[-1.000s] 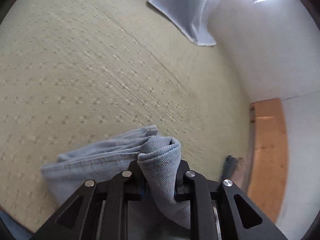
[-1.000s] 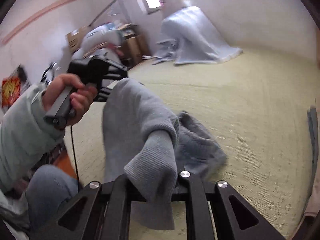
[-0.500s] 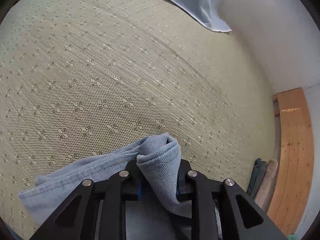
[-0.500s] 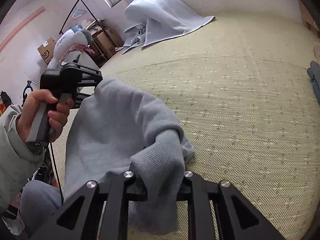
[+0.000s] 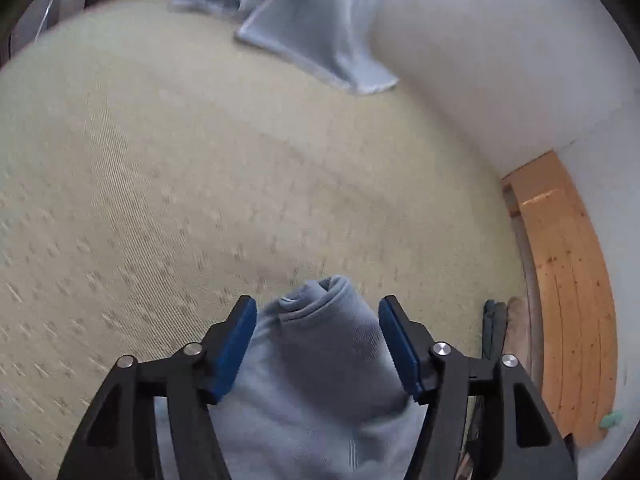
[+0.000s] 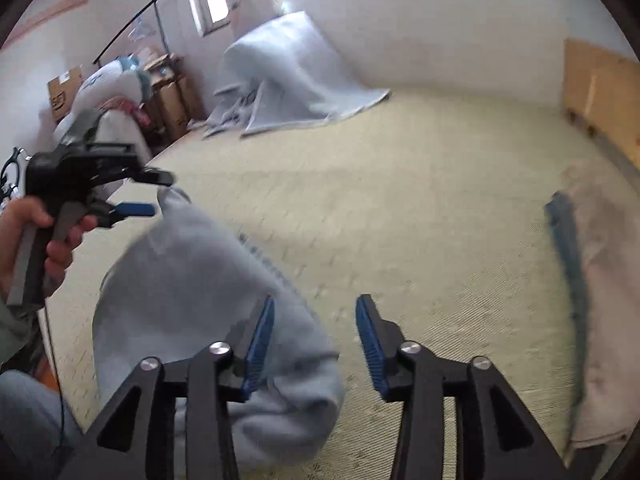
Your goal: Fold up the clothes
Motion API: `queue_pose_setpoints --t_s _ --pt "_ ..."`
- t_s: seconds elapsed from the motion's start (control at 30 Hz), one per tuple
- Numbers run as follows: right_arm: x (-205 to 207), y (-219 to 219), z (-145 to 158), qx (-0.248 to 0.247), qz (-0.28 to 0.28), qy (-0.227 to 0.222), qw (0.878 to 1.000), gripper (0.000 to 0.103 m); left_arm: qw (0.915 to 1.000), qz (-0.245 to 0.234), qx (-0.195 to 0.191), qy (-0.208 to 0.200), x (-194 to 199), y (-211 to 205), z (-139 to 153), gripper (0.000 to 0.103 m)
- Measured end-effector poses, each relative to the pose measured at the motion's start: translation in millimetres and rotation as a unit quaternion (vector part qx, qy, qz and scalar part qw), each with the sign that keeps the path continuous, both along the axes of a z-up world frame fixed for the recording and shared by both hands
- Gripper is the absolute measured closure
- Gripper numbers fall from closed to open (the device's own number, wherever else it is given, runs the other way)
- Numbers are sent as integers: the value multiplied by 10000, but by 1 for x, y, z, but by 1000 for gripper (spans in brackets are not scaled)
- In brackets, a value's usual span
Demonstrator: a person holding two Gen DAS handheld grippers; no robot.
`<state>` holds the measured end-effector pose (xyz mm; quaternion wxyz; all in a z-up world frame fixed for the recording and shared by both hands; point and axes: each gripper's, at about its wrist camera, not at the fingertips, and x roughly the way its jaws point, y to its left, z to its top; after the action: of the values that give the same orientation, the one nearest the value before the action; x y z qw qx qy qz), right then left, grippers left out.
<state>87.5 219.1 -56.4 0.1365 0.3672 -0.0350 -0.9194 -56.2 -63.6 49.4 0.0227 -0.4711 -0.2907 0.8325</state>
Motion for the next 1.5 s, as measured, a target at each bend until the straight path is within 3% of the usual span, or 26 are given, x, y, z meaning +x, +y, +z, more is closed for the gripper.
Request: queue_pose_setpoints --t_s 0.13,0.3,0.47,0.53,0.6,0.7,0.83,1.0,1.13,1.2,1.5 --pt "9 -8 13 172 -222 125 9995 47 9996 -44 42 286 18 -13 16 32" --pt "13 -38 20 345 -11 171 9993 42 9977 -237 122 627 49 -17 19 32" --pt "6 -63 22 278 163 119 9994 39 9920 -375 774 923 76 -16 4 32" --pt "7 -72 25 108 364 222 9990 42 9894 -410 974 997 81 -15 -1 32" --pt "4 -84 27 16 476 261 9985 60 9871 -453 1112 1059 82 -12 -6 32" --pt "-10 -98 25 -147 509 199 9984 73 9844 -573 1226 1127 79 -5 -13 32" --pt "-27 -120 18 -125 628 202 9977 79 9856 -789 899 1196 65 8 -17 32" --pt "-46 -146 -6 -16 806 83 9967 94 9859 -976 848 1062 39 20 -39 32" --pt "-60 -145 -33 -1 728 -159 9972 96 9898 -1062 346 883 21 34 -57 32" --pt "-66 -139 -48 13 673 -312 9972 101 9905 -1057 286 837 13 36 -64 32" --pt "-73 -126 -74 30 714 -338 9969 103 9861 -1225 -223 1099 -2 51 -82 32"
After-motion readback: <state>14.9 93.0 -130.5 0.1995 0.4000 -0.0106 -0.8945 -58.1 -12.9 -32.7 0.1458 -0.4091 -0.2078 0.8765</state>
